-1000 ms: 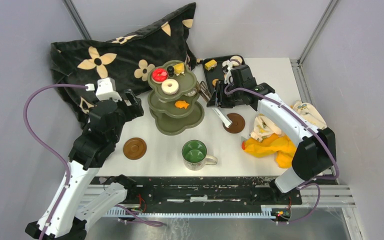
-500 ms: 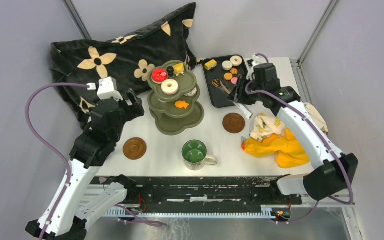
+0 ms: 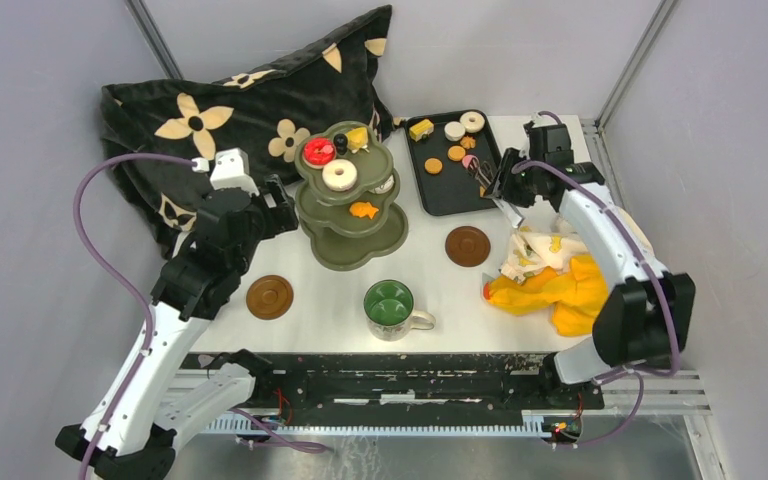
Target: Serve the afternoon tea
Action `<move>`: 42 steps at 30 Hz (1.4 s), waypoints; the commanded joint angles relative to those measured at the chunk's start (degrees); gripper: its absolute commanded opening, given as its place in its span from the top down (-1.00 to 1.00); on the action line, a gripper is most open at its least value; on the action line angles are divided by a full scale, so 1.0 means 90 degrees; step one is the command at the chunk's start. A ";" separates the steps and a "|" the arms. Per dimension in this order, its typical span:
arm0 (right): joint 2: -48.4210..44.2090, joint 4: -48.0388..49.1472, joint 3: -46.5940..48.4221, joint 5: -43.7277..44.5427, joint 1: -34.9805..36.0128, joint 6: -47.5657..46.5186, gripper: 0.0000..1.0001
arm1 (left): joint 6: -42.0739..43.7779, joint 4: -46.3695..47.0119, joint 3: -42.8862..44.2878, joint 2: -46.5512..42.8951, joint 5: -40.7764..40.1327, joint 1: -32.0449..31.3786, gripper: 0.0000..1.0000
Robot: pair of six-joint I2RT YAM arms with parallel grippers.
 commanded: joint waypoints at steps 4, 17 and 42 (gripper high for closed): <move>0.1352 0.1081 0.1105 -0.0505 -0.0292 0.0372 0.14 | -0.0016 0.0191 0.0499 0.0174 -0.0137 0.0035 -0.73; 0.3487 0.1458 0.2931 -0.0333 -0.0651 0.1403 0.07 | 0.0379 0.0633 0.0474 0.0432 -0.0587 0.0033 -0.73; 0.5116 0.3121 0.3524 -0.1014 -0.0951 0.3324 0.02 | 0.0659 0.0972 0.0506 0.0992 -0.1027 0.0043 -0.73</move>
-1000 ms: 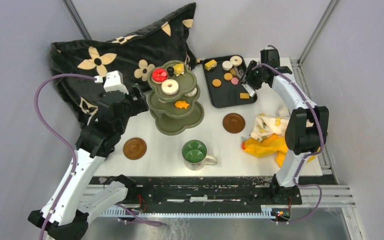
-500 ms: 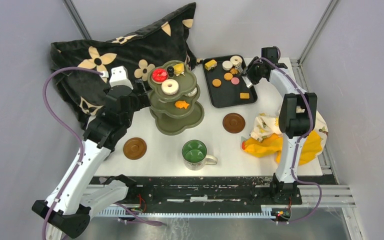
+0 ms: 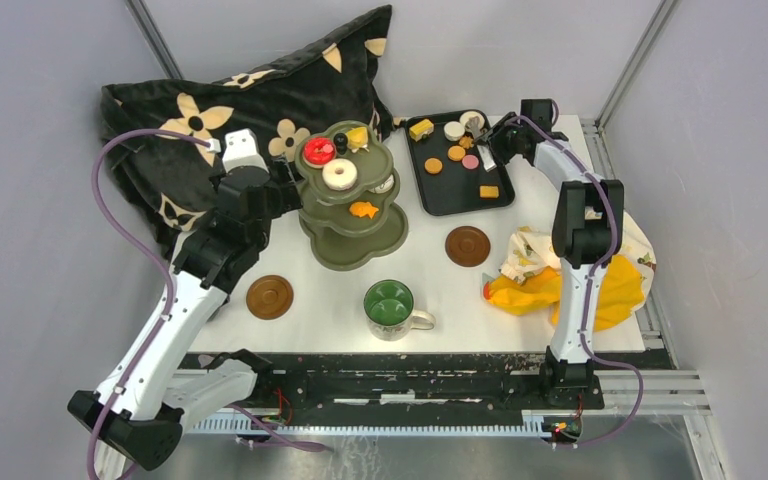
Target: Serve the afternoon tea
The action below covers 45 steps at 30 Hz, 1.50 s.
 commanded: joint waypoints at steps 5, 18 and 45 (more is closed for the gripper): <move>0.0139 0.1018 0.0131 -0.0333 -0.0140 0.0641 0.02 | 0.0445 0.0384 0.0243 0.0121 -0.0180 0.0044 -0.73; -0.0251 0.1485 -0.0496 -0.0480 -0.0234 0.0769 0.76 | 0.0432 0.0408 0.0241 0.0156 -0.0120 0.0042 -0.73; -0.6109 -0.0452 -0.4568 -0.1954 -0.0097 -0.1514 0.98 | -0.0002 -0.0240 0.0253 -0.0698 0.0428 0.0042 -0.73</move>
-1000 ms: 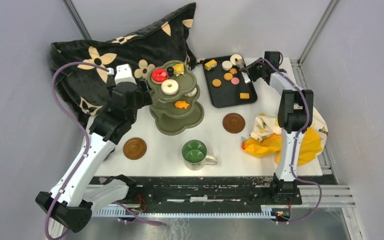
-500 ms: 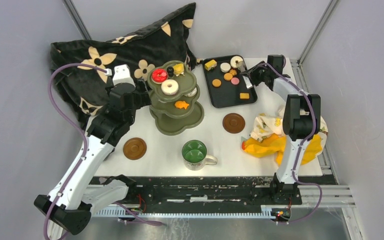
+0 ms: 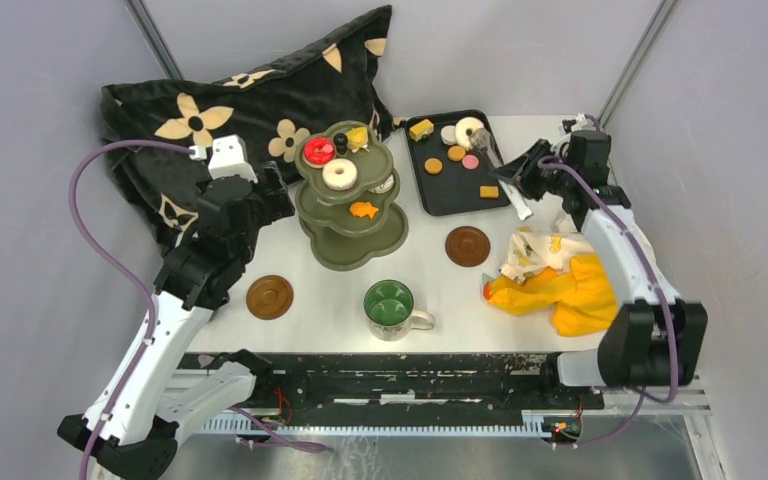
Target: Serve the afternoon tea
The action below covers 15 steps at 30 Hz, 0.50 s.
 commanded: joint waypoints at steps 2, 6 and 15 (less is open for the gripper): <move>-0.1554 -0.1190 -0.0481 -0.0853 0.0382 -0.1015 0.98 | -0.0269 0.0020 0.0155 -0.0217 0.0244 0.0042 -0.73; -0.2189 -0.2051 -0.0636 -0.0726 0.0816 -0.1297 0.98 | -0.0306 0.0043 0.0095 -0.0244 0.0311 0.0049 -0.73; -0.2452 -0.1892 -0.1456 -0.0660 0.1206 -0.0980 0.98 | -0.0397 0.0013 0.0117 -0.0280 0.0432 0.0040 -0.73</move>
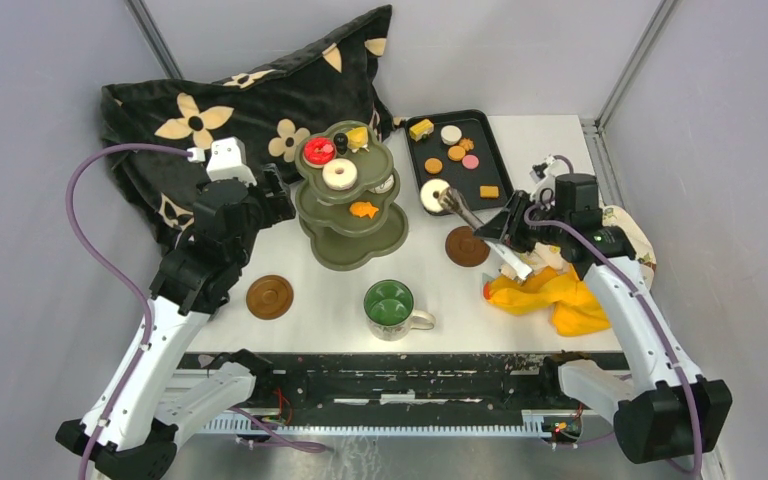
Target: Serve the afternoon tea
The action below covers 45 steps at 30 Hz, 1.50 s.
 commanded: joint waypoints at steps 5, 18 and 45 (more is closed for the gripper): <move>0.0768 0.0570 -0.0291 0.0275 0.1050 0.0023 0.98 | -0.0283 0.0098 0.0126 -0.0076 0.0078 0.0044 -0.73; 0.2402 0.1737 0.0325 0.0268 0.1803 0.0368 0.98 | -0.0249 0.0028 0.0133 -0.0094 -0.0090 0.0040 -0.73; 0.4217 0.2270 0.1304 0.0002 0.3126 0.0593 0.23 | -0.0195 -0.0123 0.0204 -0.0246 -0.0283 0.0040 -0.73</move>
